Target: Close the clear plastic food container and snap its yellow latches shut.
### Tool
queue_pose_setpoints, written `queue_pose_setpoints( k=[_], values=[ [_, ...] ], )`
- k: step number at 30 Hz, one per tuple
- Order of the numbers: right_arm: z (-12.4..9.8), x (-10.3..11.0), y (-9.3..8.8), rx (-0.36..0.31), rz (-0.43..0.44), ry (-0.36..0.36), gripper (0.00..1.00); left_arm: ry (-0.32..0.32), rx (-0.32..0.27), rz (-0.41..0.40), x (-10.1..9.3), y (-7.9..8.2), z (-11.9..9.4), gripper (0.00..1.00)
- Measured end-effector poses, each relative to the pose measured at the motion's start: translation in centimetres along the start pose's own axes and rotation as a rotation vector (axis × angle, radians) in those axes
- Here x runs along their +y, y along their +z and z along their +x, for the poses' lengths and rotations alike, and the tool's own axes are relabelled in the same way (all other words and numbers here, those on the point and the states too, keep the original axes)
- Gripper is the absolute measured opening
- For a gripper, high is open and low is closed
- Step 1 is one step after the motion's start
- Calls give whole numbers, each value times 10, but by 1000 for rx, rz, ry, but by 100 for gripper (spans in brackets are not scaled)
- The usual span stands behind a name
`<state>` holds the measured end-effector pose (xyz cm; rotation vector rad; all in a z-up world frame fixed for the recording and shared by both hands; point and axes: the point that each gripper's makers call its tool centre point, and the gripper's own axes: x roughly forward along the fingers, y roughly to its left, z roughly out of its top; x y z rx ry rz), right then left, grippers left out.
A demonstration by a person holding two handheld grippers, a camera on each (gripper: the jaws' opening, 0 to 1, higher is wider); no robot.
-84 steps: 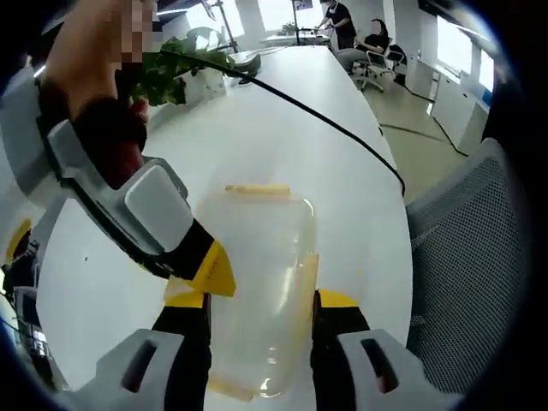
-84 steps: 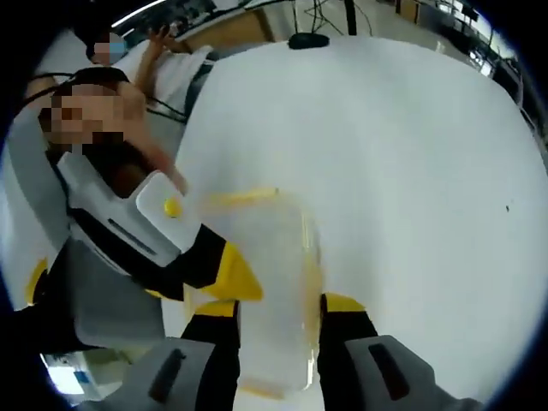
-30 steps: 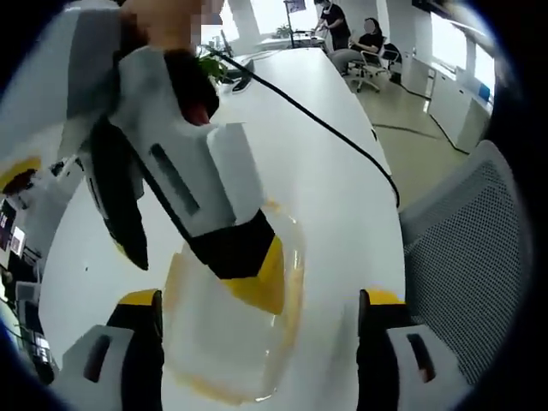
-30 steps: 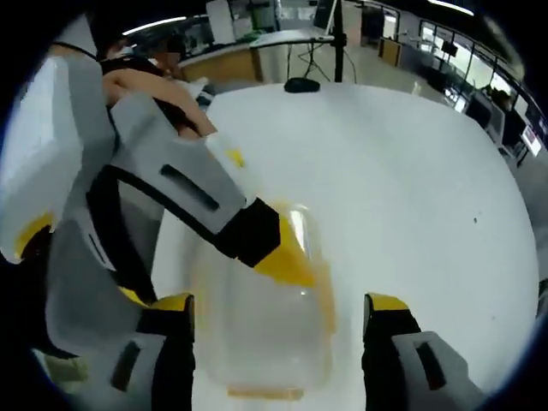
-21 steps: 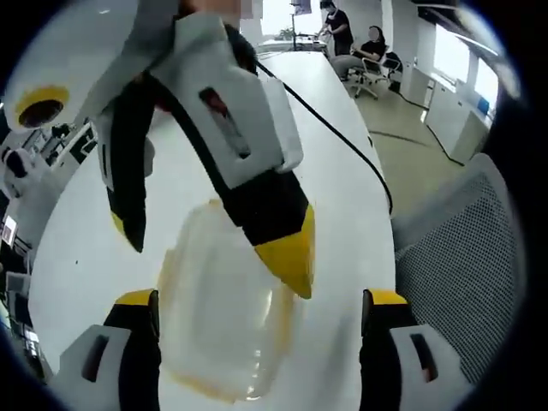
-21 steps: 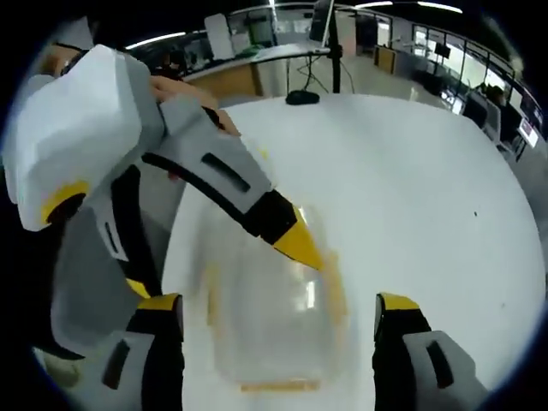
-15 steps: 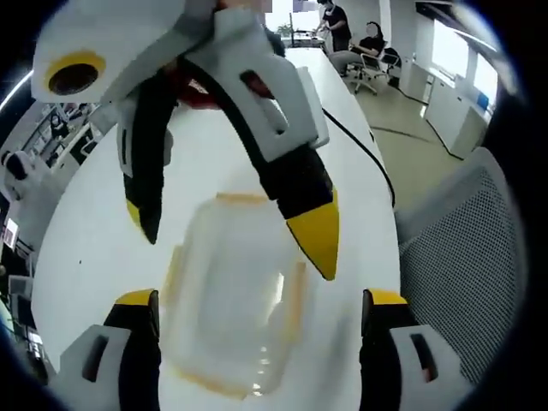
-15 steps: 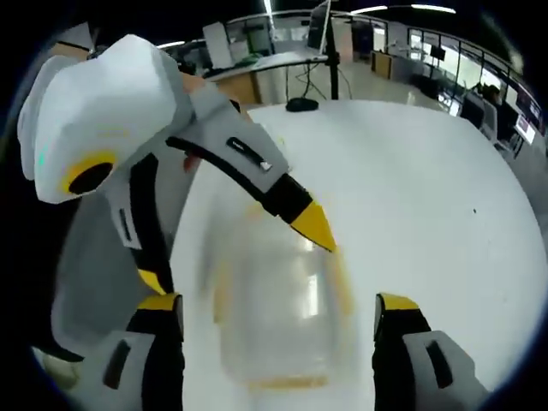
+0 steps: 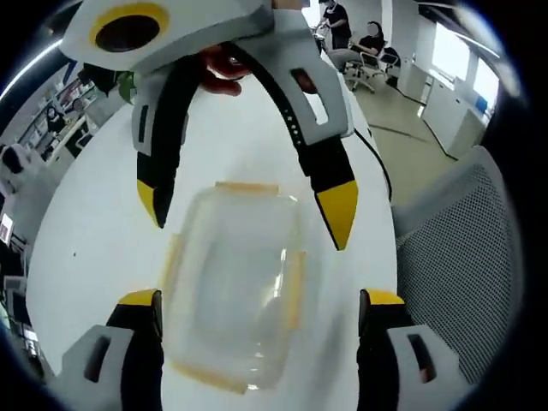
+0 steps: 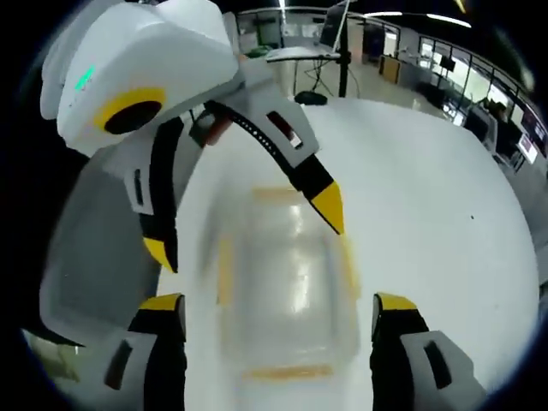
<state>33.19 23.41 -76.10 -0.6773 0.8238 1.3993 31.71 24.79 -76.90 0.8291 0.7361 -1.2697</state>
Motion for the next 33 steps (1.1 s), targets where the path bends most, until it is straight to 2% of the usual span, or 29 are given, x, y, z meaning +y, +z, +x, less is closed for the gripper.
queue_pose_setpoints(
  k=[3, 6, 13, 19, 33],
  values=[
    [1, -1, -3, 14, -11, -15, 91, 3, 1, -7, 7, -3, -1, 96],
    [3, -2, -12, 61, -38, -31, 92, 3, 16, -10, 13, -9, -1, 95],
    [7, -2, -18, 70, -48, -33, 90, -22, 48, -2, 14, -19, 2, 94],
    [8, -8, -20, 74, -38, -58, 88, -27, 84, 39, 16, -29, 4, 91],
    [17, -9, -35, 125, -41, -54, 86, -46, 119, 86, 22, -31, 15, 89]
  ],
)
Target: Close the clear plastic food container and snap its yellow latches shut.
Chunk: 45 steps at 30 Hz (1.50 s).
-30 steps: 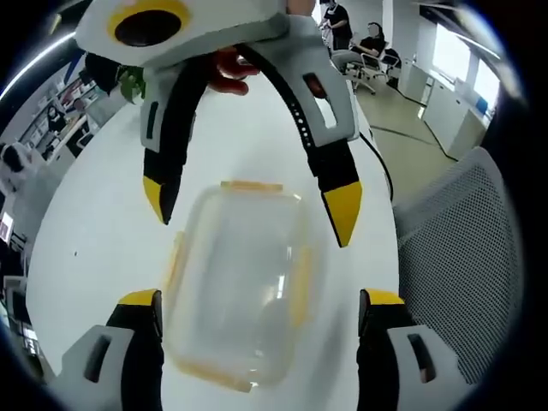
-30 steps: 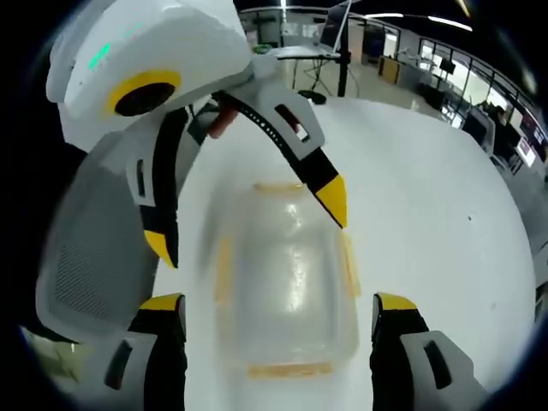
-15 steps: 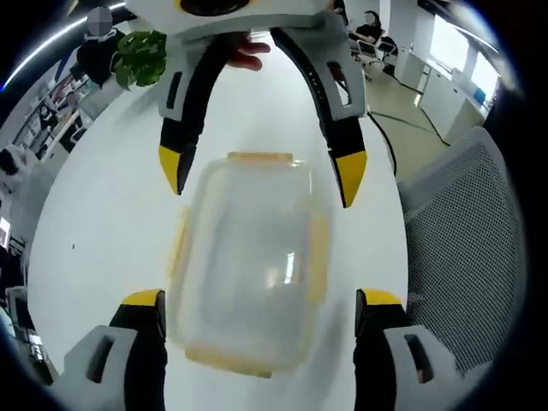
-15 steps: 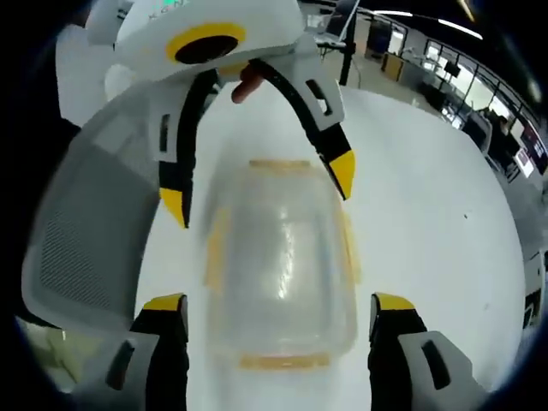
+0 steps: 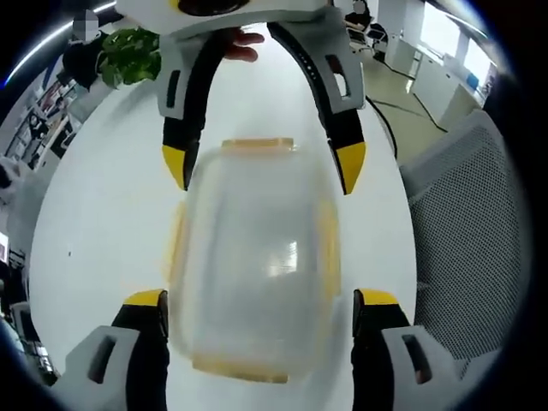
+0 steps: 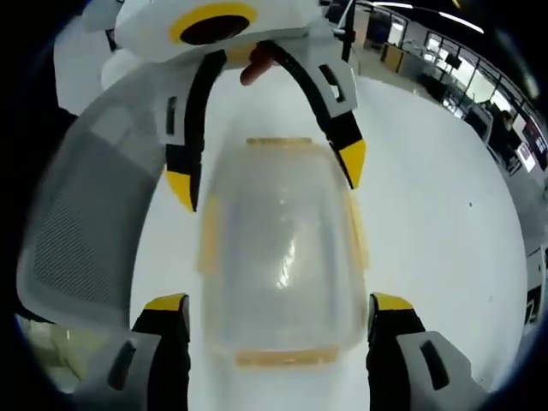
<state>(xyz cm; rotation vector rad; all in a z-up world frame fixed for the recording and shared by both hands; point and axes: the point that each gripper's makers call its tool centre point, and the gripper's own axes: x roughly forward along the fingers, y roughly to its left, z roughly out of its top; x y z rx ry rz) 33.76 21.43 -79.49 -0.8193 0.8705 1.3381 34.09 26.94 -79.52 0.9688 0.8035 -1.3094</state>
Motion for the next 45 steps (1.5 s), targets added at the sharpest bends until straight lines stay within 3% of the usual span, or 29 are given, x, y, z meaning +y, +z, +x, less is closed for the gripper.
queue_pose_setpoints(
  k=[6, 10, 21, 28, 45],
  values=[
    [3, -5, -3, 11, -5, -15, 83, -2, 19, 20, 2, -1, 5, 89],
    [3, -5, -4, 16, -3, -16, 82, 23, 34, 58, 7, -2, 7, 82],
    [5, -5, -6, 64, -1, -9, 81, 13, 84, 56, 6, -3, 9, 81],
    [5, -3, -5, 40, 23, -24, 81, 5, 79, 78, 6, -5, 9, 81],
    [6, -1, -4, 60, 39, -48, 81, 11, 62, 84, 5, -5, 7, 81]
  ],
)
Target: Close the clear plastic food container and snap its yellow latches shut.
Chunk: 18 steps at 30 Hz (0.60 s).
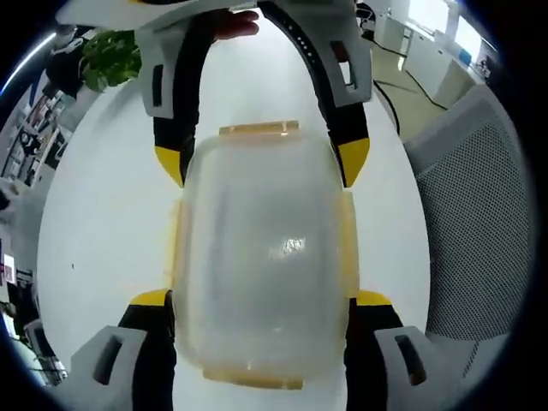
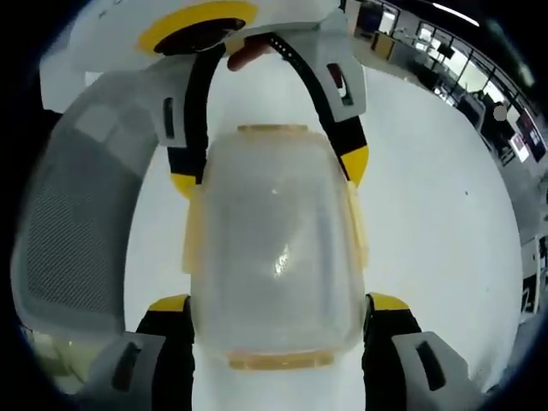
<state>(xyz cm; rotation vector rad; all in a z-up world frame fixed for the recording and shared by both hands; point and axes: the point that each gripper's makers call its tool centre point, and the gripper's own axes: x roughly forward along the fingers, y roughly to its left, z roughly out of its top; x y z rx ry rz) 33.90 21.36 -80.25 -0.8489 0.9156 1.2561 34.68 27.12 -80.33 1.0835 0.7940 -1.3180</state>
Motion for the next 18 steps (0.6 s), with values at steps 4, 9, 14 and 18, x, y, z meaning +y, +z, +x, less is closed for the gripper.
queue_pose_setpoints(
  k=[4, 9, 14, 18],
  values=[
    [1, -1, 0, 6, 0, 0, 81, 2, -6, -2, 1, 0, 0, 81],
    [1, -1, 1, 22, 2, -2, 82, 2, -14, -3, 1, 0, -1, 81],
    [2, -1, 3, 22, 3, -6, 82, 3, -13, -3, 2, -3, -1, 81],
    [6, -1, 10, 36, 6, -10, 82, 3, -3, 2, 2, -11, -4, 81]
  ],
)
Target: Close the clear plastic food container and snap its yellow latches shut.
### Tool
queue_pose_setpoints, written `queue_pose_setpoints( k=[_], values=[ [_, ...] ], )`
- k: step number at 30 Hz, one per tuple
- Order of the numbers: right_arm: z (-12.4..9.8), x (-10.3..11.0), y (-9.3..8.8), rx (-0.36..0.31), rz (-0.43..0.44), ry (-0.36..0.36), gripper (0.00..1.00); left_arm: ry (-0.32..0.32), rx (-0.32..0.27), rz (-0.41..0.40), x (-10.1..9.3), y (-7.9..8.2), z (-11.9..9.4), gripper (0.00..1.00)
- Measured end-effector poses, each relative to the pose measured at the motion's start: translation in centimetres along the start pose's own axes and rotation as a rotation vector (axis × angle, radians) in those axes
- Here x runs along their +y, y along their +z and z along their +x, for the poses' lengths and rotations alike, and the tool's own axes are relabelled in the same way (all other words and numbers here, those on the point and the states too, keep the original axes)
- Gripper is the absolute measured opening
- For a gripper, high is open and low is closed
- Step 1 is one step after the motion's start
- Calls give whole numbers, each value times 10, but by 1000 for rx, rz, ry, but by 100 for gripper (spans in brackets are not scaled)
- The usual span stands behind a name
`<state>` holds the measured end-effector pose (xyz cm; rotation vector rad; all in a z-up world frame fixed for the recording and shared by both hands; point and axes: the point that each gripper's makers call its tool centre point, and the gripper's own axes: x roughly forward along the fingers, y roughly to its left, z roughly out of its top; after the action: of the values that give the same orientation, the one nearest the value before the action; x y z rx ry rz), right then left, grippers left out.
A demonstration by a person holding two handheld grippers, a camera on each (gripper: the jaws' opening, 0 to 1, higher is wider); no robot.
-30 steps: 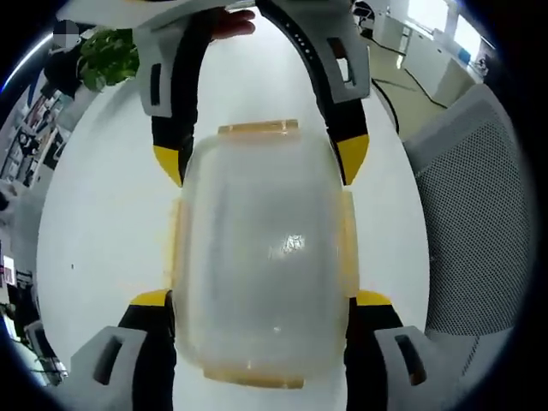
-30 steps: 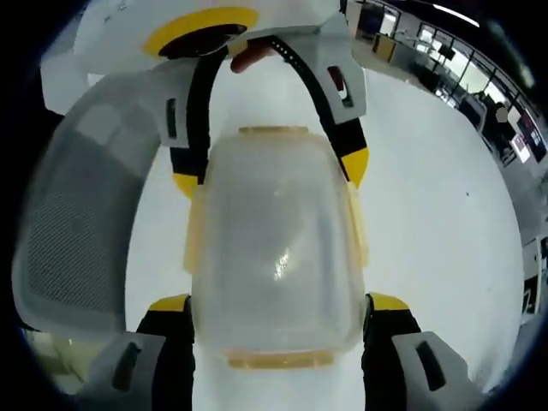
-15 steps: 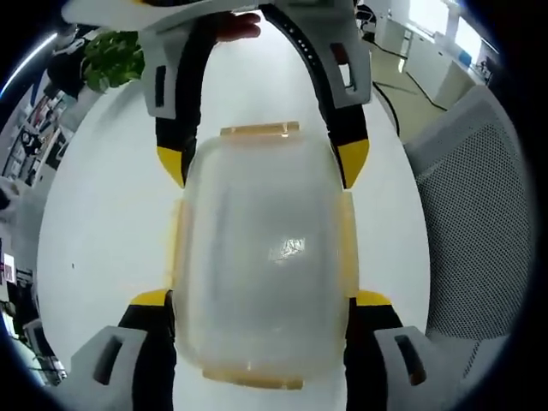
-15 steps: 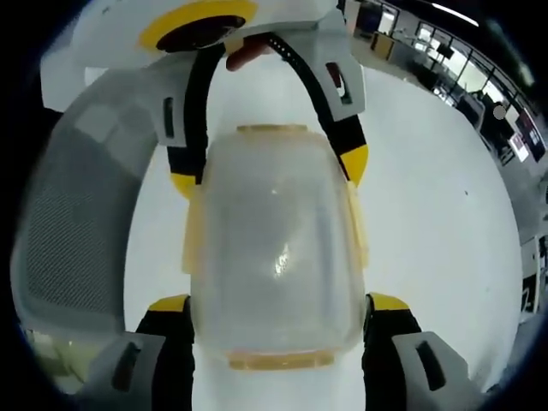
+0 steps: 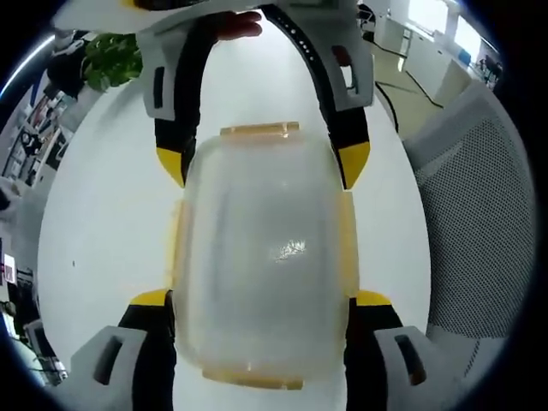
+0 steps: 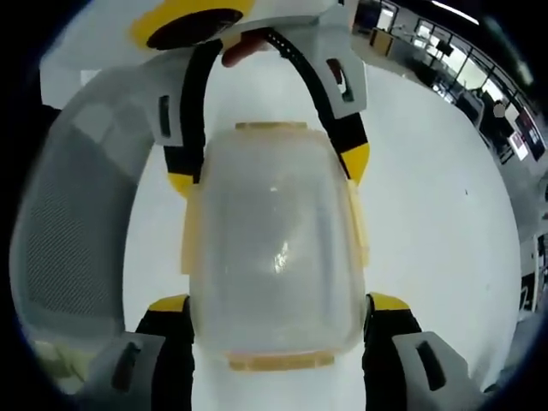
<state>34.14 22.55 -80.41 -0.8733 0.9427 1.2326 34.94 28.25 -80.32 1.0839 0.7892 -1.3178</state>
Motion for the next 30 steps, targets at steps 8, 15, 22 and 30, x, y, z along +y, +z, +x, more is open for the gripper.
queue_pose_setpoints(
  k=[8, 15, 22, 30],
  values=[
    [6, -1, 13, 19, -4, 0, 82, 7, 1, -8, 1, -14, -4, 81],
    [11, -1, 23, 15, -4, -1, 82, 8, -13, -15, 1, -25, -8, 81],
    [14, -2, 30, 29, 2, -3, 82, 4, -21, -12, 4, -32, -11, 82],
    [18, -2, 37, 49, 0, -4, 83, 6, -40, -22, 3, -38, -13, 82]
  ],
)
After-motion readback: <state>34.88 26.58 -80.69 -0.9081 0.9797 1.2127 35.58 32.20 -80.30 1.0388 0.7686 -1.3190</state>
